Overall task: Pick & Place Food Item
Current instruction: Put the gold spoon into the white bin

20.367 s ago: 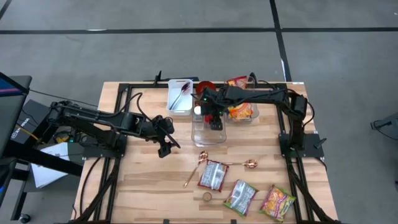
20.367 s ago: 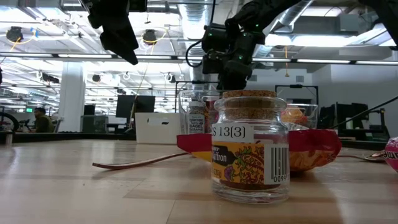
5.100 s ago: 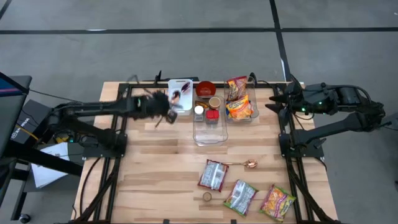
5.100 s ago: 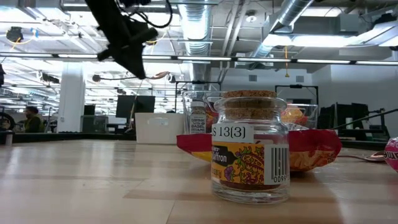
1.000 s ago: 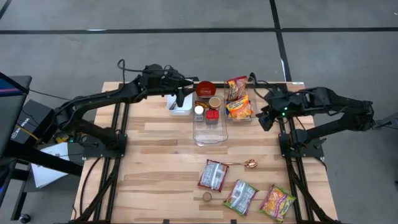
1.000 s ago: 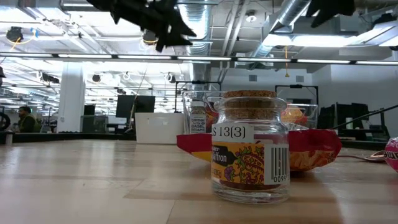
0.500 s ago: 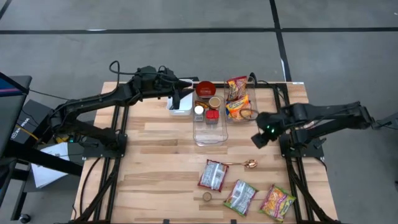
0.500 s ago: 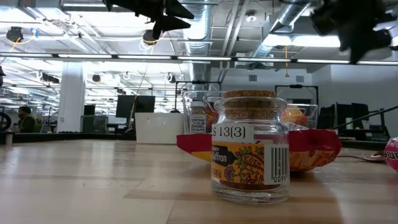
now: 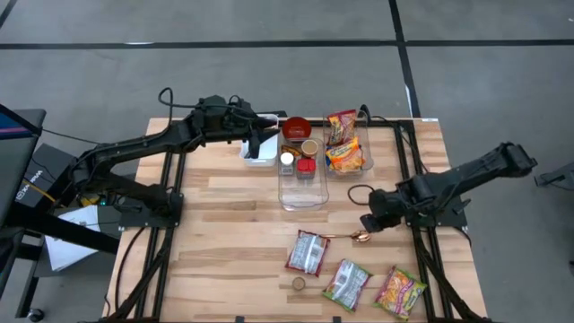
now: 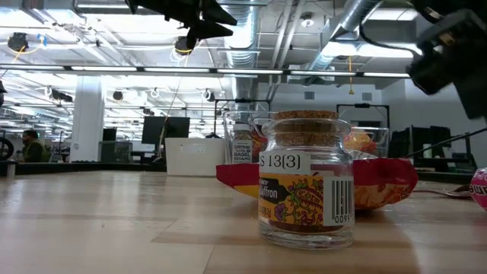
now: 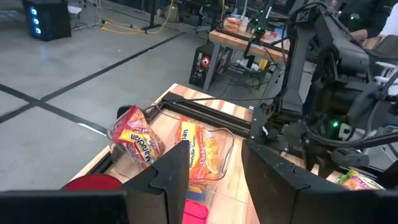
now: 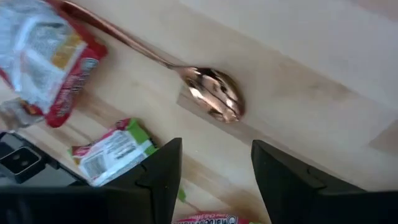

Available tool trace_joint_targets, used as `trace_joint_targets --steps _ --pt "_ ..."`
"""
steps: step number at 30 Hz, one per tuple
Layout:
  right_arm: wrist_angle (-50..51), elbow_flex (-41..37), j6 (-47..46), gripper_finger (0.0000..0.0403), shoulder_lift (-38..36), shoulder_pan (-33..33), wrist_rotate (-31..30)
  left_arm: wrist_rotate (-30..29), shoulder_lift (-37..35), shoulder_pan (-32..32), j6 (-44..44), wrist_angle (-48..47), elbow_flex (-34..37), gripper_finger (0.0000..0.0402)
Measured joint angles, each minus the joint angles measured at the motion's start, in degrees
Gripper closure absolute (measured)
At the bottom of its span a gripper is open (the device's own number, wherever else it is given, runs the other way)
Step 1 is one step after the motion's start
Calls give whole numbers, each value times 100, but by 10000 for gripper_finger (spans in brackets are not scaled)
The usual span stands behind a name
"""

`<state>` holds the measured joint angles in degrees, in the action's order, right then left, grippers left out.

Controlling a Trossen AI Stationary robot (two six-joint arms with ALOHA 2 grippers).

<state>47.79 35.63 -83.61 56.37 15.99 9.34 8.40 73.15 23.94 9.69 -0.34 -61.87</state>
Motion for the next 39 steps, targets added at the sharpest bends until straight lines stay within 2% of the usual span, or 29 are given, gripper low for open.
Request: trace_joint_targets --steps 10,18,22,27,34,39 --pt "-1220 -1069 -1073 216 -55 427 -67 0 1 0 2 -38 0 262" --pt "-2707 -1887 -1383 216 -55 461 -219 0 4 0 2 -75 0 262" --pt "-3133 -2142 -1508 223 -60 497 -306 0 4 0 2 -81 0 262" --pt "-3215 -2203 -1422 268 -60 507 -315 0 4 0 2 -87 0 262" --pt "-3342 -2211 -1185 384 -54 489 -392 -35 6 0 -26 -89 0 262" --pt "-3585 -2211 -1175 390 -55 499 -619 -140 6 0 -30 -90 0 262"
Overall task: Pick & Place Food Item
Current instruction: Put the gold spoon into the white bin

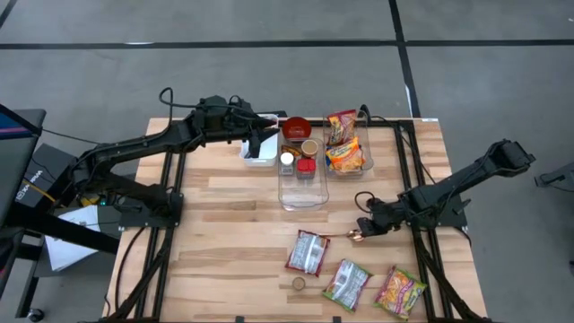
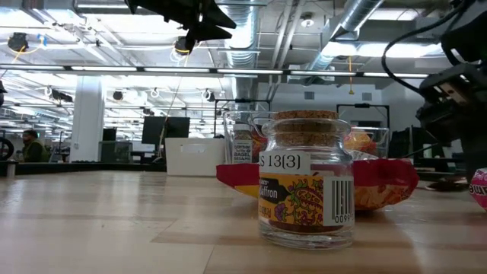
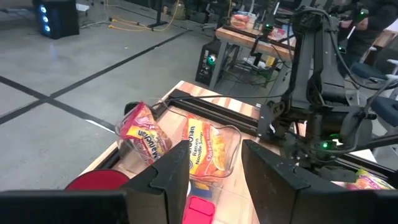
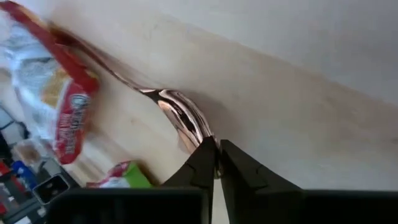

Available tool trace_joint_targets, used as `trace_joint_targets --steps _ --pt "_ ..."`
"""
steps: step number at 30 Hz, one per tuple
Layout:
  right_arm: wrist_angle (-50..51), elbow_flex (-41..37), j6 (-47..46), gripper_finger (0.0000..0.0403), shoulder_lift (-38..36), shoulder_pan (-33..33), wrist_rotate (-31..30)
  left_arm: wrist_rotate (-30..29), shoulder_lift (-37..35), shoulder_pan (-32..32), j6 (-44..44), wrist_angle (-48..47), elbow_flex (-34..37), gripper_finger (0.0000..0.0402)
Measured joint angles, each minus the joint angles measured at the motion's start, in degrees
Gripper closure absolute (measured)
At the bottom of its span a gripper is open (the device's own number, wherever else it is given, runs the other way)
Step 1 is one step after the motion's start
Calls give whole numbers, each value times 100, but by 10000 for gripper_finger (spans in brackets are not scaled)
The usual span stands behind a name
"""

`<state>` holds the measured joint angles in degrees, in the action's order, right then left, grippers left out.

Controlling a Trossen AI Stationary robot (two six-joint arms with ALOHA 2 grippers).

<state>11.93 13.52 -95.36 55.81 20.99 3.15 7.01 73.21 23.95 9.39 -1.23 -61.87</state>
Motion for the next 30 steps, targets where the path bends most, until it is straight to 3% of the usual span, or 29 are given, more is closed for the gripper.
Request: trace_joint_targets --steps 13,22,30 --pt "445 753 -20 401 4 747 -952 57 0 -40 -8 -11 0 242" --pt "3061 2211 -23 402 2 1282 -1757 95 0 -42 -11 -9 0 202" --pt "4441 3531 931 403 0 1338 -2892 1428 0 -221 -9 0 0 198"
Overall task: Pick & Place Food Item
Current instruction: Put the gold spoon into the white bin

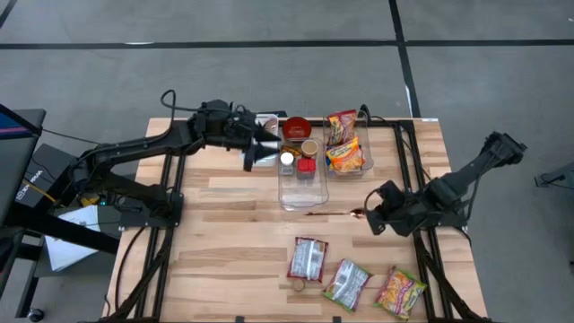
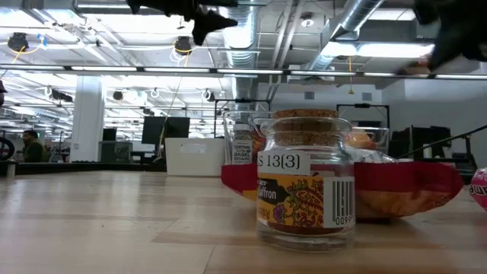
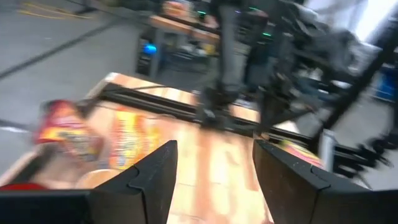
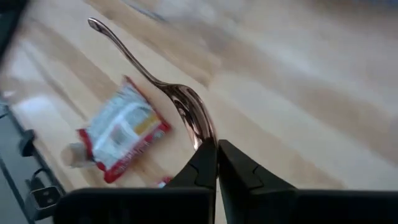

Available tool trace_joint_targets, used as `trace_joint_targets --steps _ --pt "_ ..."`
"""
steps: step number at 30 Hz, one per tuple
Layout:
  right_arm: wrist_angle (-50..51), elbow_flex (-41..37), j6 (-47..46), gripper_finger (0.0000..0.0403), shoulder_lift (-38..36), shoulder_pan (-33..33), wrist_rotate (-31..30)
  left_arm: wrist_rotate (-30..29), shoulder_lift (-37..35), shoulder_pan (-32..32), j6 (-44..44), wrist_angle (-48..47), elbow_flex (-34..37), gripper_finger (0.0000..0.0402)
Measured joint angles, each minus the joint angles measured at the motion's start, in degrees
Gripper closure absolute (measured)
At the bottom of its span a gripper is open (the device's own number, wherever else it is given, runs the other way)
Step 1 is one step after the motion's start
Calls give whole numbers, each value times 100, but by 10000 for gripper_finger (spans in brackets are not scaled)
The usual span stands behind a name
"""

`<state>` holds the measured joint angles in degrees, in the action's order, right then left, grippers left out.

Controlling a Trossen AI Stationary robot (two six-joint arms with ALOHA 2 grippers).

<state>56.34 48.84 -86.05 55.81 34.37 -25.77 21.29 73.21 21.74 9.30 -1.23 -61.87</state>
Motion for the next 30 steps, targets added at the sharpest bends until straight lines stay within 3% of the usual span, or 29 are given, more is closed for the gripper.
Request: trace_joint_targets --steps 6,12,22,30 --pt "125 637 1302 403 -1 -308 -412 14 0 -601 1 2 0 202" --pt "143 1053 2693 403 0 -1195 -395 -812 0 -1180 -140 5 0 203" --pt "-276 1517 5126 403 232 -2971 629 -1402 0 -1595 -135 18 0 203" --pt "-685 2210 6572 403 1171 -3758 1402 -1744 0 -1626 -131 14 0 203"
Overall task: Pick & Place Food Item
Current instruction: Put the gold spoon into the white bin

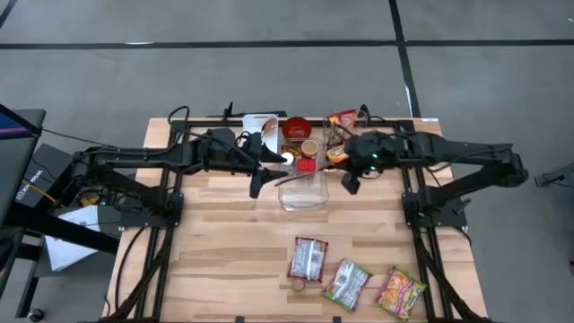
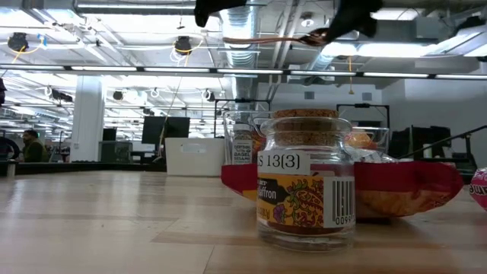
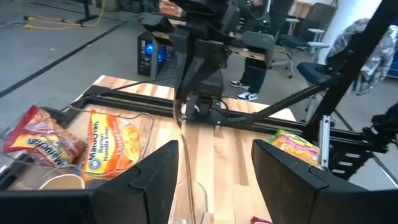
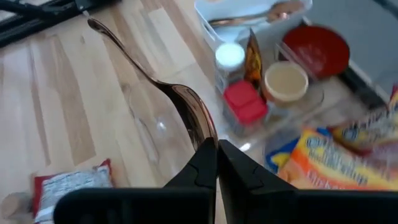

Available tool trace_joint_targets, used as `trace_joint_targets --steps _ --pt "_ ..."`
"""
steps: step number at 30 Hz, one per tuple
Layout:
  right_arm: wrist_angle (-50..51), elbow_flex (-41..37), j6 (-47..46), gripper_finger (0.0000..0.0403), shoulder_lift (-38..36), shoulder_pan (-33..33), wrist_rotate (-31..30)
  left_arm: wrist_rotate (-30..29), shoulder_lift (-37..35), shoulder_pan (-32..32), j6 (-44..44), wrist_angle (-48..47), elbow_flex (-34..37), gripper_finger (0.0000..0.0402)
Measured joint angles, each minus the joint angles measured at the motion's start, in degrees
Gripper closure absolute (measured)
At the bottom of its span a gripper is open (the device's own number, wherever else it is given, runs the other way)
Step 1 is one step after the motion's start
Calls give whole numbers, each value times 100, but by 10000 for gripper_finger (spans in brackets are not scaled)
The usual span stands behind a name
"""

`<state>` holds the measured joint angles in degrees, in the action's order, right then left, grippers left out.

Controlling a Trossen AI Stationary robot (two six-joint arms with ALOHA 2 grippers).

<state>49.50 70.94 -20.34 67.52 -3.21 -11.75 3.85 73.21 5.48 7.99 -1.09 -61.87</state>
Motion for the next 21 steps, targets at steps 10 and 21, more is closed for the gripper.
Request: trace_joint_targets --steps 10,21 --pt "-30 1623 1237 403 1437 -190 193 -91 2 22 129 -103 2 203" --pt "461 2952 1865 403 2174 -343 262 -373 4 -33 345 -611 2 209"
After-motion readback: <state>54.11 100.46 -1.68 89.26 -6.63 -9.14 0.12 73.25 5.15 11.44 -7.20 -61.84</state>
